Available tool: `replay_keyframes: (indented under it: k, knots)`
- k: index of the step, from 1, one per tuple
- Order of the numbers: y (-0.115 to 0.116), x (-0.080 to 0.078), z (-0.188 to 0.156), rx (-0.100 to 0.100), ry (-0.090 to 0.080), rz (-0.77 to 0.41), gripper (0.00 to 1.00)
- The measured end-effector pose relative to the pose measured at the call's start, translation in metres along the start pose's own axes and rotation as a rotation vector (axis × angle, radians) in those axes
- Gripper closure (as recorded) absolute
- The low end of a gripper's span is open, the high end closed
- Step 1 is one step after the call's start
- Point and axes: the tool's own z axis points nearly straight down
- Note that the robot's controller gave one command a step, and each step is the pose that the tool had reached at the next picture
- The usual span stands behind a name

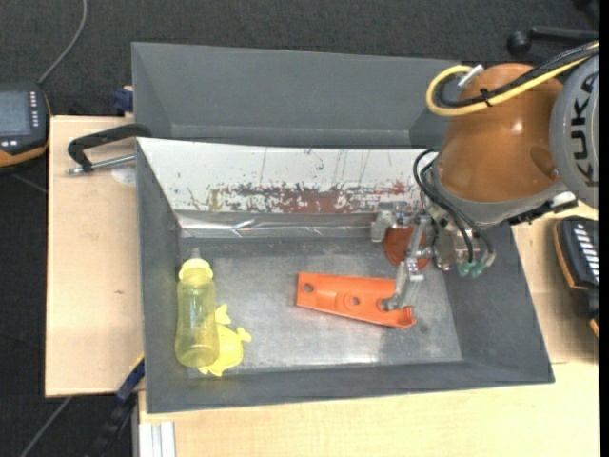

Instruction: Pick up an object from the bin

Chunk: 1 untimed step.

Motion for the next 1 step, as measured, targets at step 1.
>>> replay_keyframes:
  k: [1]
  knots:
    - [0.0055, -0.003, 0.021, 0.001, -0.006, -0.108, 0.0]
